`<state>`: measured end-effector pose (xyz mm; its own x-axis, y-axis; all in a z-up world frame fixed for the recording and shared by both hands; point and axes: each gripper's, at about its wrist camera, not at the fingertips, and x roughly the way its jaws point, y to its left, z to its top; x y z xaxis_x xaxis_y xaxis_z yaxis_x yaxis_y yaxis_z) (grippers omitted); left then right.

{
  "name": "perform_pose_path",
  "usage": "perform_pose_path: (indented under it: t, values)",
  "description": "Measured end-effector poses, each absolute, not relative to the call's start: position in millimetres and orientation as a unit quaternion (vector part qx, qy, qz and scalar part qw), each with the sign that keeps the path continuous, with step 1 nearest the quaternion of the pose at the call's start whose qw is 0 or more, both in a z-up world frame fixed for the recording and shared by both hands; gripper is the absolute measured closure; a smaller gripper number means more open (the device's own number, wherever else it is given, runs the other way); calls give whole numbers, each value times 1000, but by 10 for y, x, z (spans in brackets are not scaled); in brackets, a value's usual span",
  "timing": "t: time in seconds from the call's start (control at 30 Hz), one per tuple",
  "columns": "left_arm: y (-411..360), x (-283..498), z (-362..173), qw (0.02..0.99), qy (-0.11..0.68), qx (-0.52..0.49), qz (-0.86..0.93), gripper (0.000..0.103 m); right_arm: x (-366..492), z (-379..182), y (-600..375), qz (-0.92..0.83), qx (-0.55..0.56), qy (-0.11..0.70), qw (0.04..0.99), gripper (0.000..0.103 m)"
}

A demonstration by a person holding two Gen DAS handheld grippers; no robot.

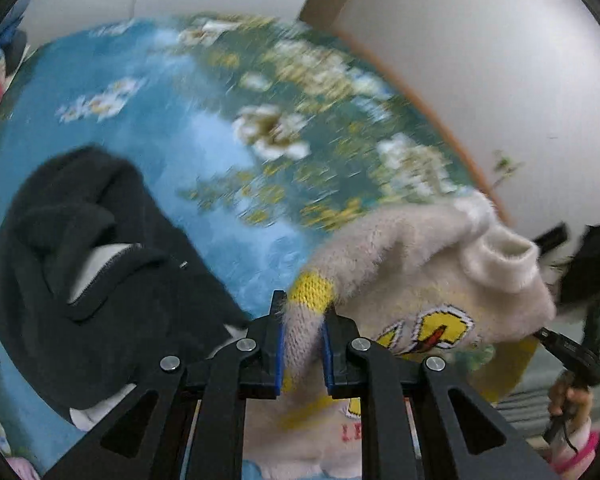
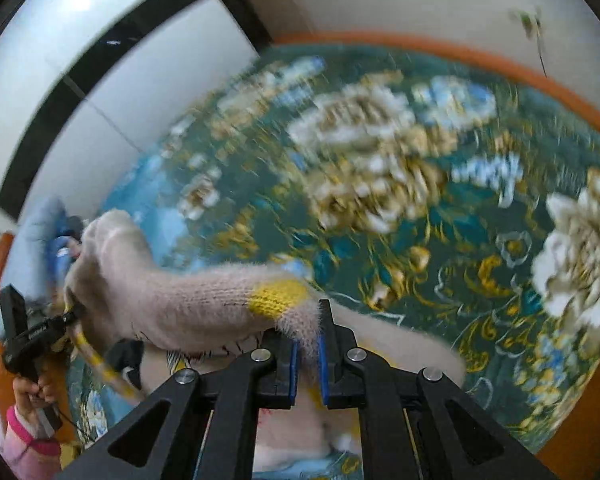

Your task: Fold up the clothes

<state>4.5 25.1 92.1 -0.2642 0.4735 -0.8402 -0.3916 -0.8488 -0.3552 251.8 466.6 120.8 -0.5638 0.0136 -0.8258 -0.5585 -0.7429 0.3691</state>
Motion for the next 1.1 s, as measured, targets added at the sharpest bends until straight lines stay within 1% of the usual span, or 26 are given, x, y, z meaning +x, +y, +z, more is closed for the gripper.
perform_pose_path:
  t: [0.1,0.23,0.37,0.5,0.53,0.57,0.6,0.63,0.67,0.7,0.73,0.77,0.8,0.93,1.0,1.1]
  values:
    - [375,-150,566,236,-41,-574,783,87,2330,865,4834,804,-448,347,182,95]
    - [481,-396,376,206,-42,-586,783,87,2143,612,5033,785,-448,384,189,95]
    - [682,-688,230,173,-37,-605,776,86,1834,464,5193,775,-466,380,194,94]
    - [851,-884,39,143,-40,-627,765,85,1525,282,5325,764,-486,376,198,91]
    - [893,-911,10,142,-36,-631,762,84,1471,259,5344,764,-489,372,198,88]
    - [936,-936,-18,141,-31,-634,760,81,1409,243,5358,765,-495,363,198,86]
    - [978,-961,-46,141,-26,-637,757,74,1351,229,5370,765,-501,353,198,80]
    - [979,-944,-11,145,-28,-635,758,69,1305,223,5374,766,-508,341,197,69]
    - [976,-925,28,149,-31,-633,759,57,1260,221,5379,767,-514,329,196,62]
    - [974,-906,67,153,-34,-631,759,52,1226,233,5384,771,-518,318,193,50]
    - [971,-887,106,158,-37,-629,760,50,1220,257,5388,775,-516,312,189,46]
    - [969,-867,145,162,-40,-627,761,48,1230,296,5394,781,-510,309,186,45]
    - [966,-848,185,166,-43,-625,761,47,1244,336,5400,786,-504,307,184,43]
    - [957,-771,342,184,-55,-617,763,47,1433,527,5382,802,-474,309,191,41]
    - [898,-546,423,193,-44,-601,775,42,1642,566,5288,808,-459,317,190,39]
    - [828,-175,492,200,-17,-580,789,39,1995,481,5046,805,-454,329,193,34]
